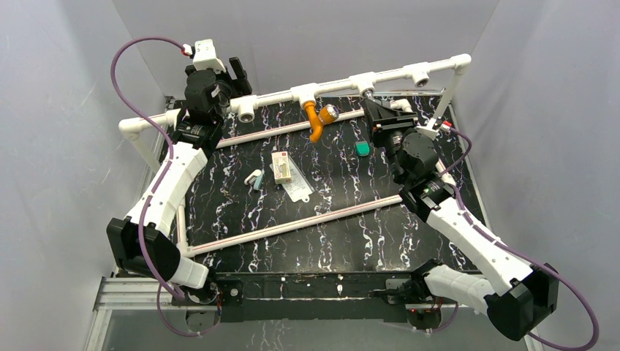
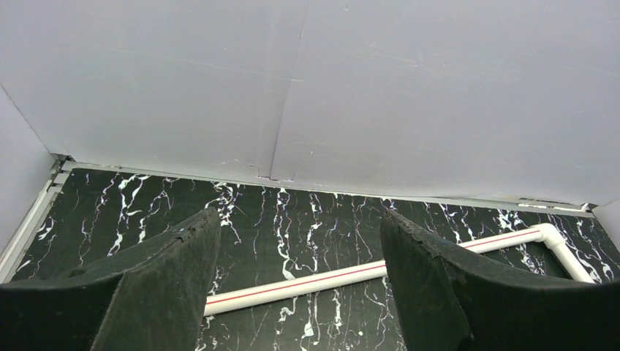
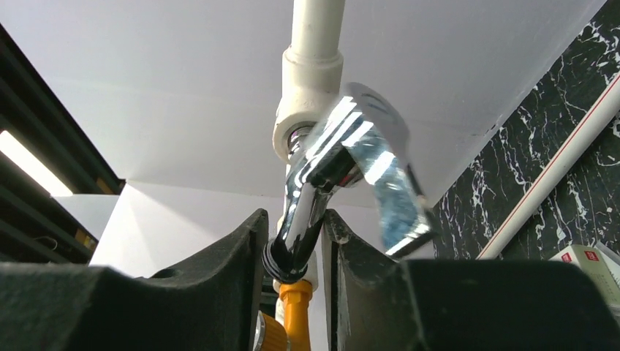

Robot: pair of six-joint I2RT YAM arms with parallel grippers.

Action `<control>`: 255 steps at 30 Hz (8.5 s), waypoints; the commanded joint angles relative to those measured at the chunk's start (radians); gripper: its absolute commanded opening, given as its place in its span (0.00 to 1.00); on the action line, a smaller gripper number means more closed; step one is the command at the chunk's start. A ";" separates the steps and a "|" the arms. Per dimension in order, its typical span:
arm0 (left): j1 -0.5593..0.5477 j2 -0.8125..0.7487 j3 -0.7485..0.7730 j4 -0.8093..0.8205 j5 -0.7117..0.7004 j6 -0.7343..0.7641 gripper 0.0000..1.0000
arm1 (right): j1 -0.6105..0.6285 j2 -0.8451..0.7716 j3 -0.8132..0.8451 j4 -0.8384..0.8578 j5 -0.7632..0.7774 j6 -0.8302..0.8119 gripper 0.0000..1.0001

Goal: Install the water faucets

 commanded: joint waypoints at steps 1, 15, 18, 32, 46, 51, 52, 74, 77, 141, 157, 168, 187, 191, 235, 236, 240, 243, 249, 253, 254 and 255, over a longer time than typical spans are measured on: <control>0.010 0.070 -0.105 -0.316 0.072 0.005 0.77 | 0.009 -0.033 0.047 0.042 -0.028 -0.001 0.41; 0.013 0.069 -0.105 -0.318 0.074 0.007 0.77 | 0.009 -0.041 0.045 0.019 -0.014 -0.018 0.46; 0.014 0.068 -0.103 -0.319 0.075 0.007 0.77 | 0.009 -0.039 0.047 0.030 -0.034 -0.023 0.46; 0.019 0.072 -0.102 -0.321 0.075 0.007 0.77 | 0.009 -0.053 0.060 0.032 -0.149 -0.082 0.48; 0.020 0.069 -0.103 -0.323 0.072 0.008 0.77 | 0.009 -0.123 0.229 -0.160 -0.228 -0.569 0.51; 0.019 0.070 -0.102 -0.323 0.073 0.007 0.77 | 0.010 -0.132 0.307 -0.219 -0.254 -0.933 0.53; 0.020 0.070 -0.103 -0.322 0.074 0.007 0.77 | 0.009 -0.130 0.324 -0.241 -0.249 -1.029 0.53; 0.041 0.078 -0.102 -0.316 0.111 -0.009 0.77 | 0.010 -0.092 0.382 -0.516 -0.210 -2.376 0.69; 0.046 0.078 -0.102 -0.314 0.121 -0.015 0.77 | 0.011 -0.095 0.337 -0.521 -0.179 -2.519 0.68; 0.062 0.083 -0.105 -0.308 0.169 -0.031 0.77 | 0.153 0.056 0.159 -0.172 -0.026 -3.269 0.38; 0.068 0.079 -0.105 -0.308 0.168 -0.029 0.77 | 0.167 -0.003 0.176 -0.132 -0.177 -2.609 0.28; 0.068 0.079 -0.105 -0.308 0.171 -0.028 0.77 | 0.166 -0.011 0.193 0.012 -0.141 -2.147 0.28; 0.071 0.081 -0.105 -0.308 0.178 -0.032 0.77 | 0.154 -0.021 0.323 0.040 0.142 -1.499 0.18; 0.071 0.079 -0.106 -0.308 0.176 -0.031 0.77 | 0.151 -0.035 0.335 0.041 0.192 -1.369 0.17; 0.074 0.088 -0.102 -0.313 0.185 -0.029 0.77 | 0.151 -0.078 0.357 -0.585 -0.172 -2.760 0.84; 0.074 0.088 -0.102 -0.314 0.185 -0.030 0.77 | 0.151 -0.076 0.346 -0.583 -0.173 -2.796 0.84; 0.075 0.090 -0.102 -0.314 0.187 -0.030 0.77 | 0.151 -0.049 0.302 -0.557 -0.149 -2.939 0.85; 0.074 0.092 -0.102 -0.314 0.187 -0.028 0.77 | 0.152 -0.038 0.279 -0.520 -0.160 -3.008 0.86; 0.075 0.097 -0.101 -0.314 0.191 -0.031 0.77 | 0.152 -0.003 0.207 -0.375 -0.114 -3.167 0.86; 0.074 0.100 -0.101 -0.314 0.192 -0.031 0.77 | 0.151 0.025 0.198 -0.304 -0.085 -3.226 0.82; 0.074 0.101 -0.100 -0.314 0.192 -0.031 0.77 | 0.151 0.031 0.199 -0.292 -0.085 -3.230 0.81; 0.074 0.102 -0.100 -0.314 0.193 -0.033 0.77 | 0.152 0.039 0.199 -0.291 -0.080 -3.236 0.80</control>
